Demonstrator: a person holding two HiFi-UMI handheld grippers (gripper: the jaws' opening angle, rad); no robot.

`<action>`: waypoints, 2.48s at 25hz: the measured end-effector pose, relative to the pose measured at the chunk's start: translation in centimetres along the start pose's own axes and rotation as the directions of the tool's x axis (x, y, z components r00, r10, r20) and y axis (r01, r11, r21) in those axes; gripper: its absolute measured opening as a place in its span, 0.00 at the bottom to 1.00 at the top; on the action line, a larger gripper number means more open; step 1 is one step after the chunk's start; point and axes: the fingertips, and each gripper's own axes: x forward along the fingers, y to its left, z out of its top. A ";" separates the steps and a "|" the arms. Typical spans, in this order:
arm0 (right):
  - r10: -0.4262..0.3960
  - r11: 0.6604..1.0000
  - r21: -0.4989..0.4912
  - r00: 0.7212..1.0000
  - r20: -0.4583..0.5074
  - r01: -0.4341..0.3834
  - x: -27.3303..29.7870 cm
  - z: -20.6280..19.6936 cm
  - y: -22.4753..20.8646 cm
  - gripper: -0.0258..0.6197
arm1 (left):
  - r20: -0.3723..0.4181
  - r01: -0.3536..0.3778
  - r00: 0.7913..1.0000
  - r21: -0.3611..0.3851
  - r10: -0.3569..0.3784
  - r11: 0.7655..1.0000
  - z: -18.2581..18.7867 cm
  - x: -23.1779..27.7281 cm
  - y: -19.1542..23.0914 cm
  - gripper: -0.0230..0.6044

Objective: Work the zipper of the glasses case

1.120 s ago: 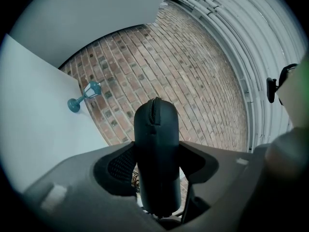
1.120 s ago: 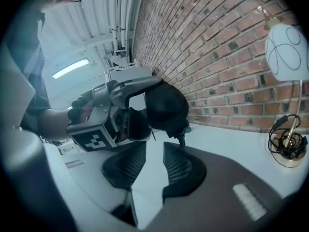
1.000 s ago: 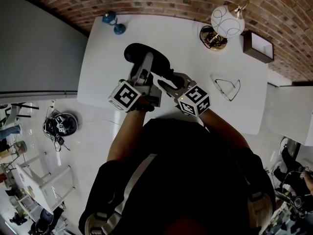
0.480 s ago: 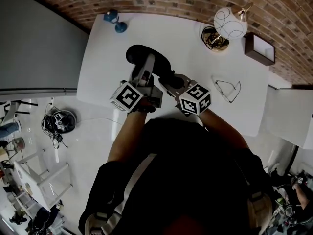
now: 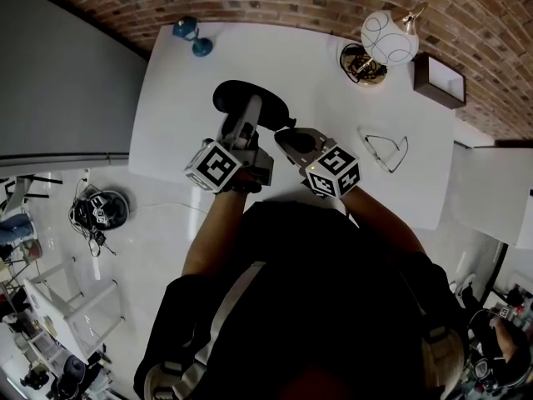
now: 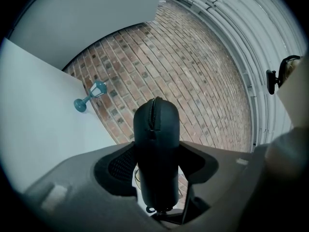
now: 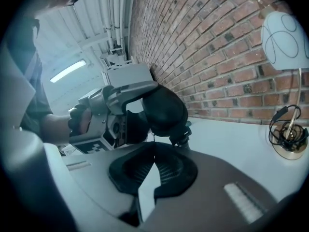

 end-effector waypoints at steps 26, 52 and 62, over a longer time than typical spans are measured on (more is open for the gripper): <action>-0.070 0.993 -0.098 0.998 0.002 0.070 -1.9 -0.4 -1.7 0.04 | -0.052 0.008 0.998 -0.285 -0.024 0.958 -2.6 -1.8 1.1 0.43; 0.187 0.933 -0.300 0.980 -0.072 -0.200 -2.1 0.0 4.1 0.04 | -0.039 0.220 0.972 -0.181 -0.231 0.959 -3.0 -0.8 -0.8 0.56; 0.224 0.919 -0.314 0.971 -0.086 -0.239 -2.5 -0.5 4.7 0.04 | -0.091 0.219 0.964 -0.264 -0.250 0.939 -4.7 -0.2 -0.5 0.62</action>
